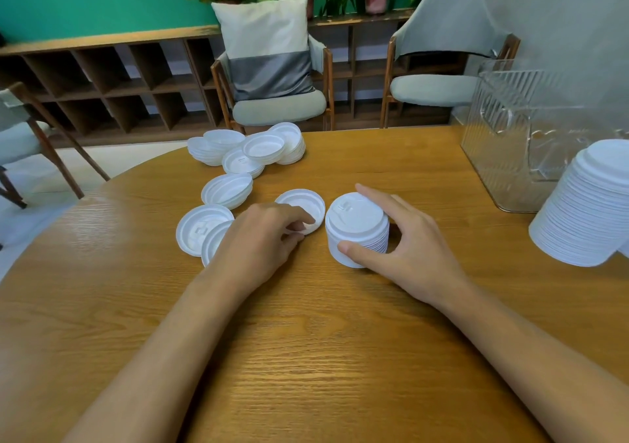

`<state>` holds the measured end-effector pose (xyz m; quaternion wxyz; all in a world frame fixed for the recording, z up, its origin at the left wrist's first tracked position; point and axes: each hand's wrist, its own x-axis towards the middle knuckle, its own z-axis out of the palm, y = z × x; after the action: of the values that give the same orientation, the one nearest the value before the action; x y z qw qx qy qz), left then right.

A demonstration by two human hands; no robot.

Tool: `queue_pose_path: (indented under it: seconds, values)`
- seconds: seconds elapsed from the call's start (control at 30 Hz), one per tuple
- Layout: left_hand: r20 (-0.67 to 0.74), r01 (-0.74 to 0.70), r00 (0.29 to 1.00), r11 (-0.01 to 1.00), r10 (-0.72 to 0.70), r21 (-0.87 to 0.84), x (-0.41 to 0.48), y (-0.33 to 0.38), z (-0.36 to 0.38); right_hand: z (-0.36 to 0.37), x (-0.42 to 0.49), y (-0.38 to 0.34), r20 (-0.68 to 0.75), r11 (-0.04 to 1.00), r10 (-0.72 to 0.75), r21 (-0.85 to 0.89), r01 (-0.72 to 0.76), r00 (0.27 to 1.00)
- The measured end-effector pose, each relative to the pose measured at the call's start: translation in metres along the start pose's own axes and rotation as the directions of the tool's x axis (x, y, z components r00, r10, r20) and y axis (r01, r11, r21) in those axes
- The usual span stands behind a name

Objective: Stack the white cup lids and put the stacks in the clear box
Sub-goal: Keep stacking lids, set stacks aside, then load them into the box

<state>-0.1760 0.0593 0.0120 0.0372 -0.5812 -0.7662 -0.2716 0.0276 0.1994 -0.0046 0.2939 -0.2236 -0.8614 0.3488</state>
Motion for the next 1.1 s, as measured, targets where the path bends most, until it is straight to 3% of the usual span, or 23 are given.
queue_pose_path:
  seconds: [0.3, 0.47, 0.53, 0.63, 0.73, 0.87, 1.1]
  values:
    - [-0.162, 0.085, 0.979, 0.970, -0.124, -0.227, 0.003, 0.002, -0.005, 0.000, 0.000, -0.001, 0.006, 1.000, -0.008, 0.007, 0.008, 1.000]
    - [-0.333, 0.086, 0.919, 0.931, -0.213, -0.356, 0.004, 0.010, -0.011, 0.000, 0.000, -0.002, 0.005, 1.000, -0.024, 0.011, 0.024, 1.000]
    - [-0.311, 0.113, 0.905, 0.869, -0.289, -0.481, 0.004, 0.010, -0.013, 0.000, 0.000, -0.003, 0.003, 1.000, -0.024, 0.007, 0.024, 1.000]
    - [-0.173, 0.172, 0.893, 0.672, -0.415, -0.721, 0.006, 0.018, -0.016, 0.001, -0.001, -0.004, 0.012, 1.000, -0.027, -0.002, 0.027, 1.000]
    - [-0.064, 0.244, 0.891, 0.594, -0.449, -0.767, 0.006, 0.023, -0.013, 0.000, -0.001, -0.006, 0.018, 0.999, -0.043, -0.005, 0.043, 0.999]
    - [-0.012, 0.264, 0.928, 0.678, -0.373, -0.686, 0.004, 0.021, -0.004, -0.001, -0.002, -0.010, 0.067, 0.998, -0.059, 0.006, 0.059, 0.996]
    - [-0.120, 0.150, 0.968, 0.892, -0.220, -0.426, -0.004, 0.031, 0.007, 0.000, -0.003, -0.011, 0.082, 0.997, -0.079, -0.003, 0.079, 0.994]
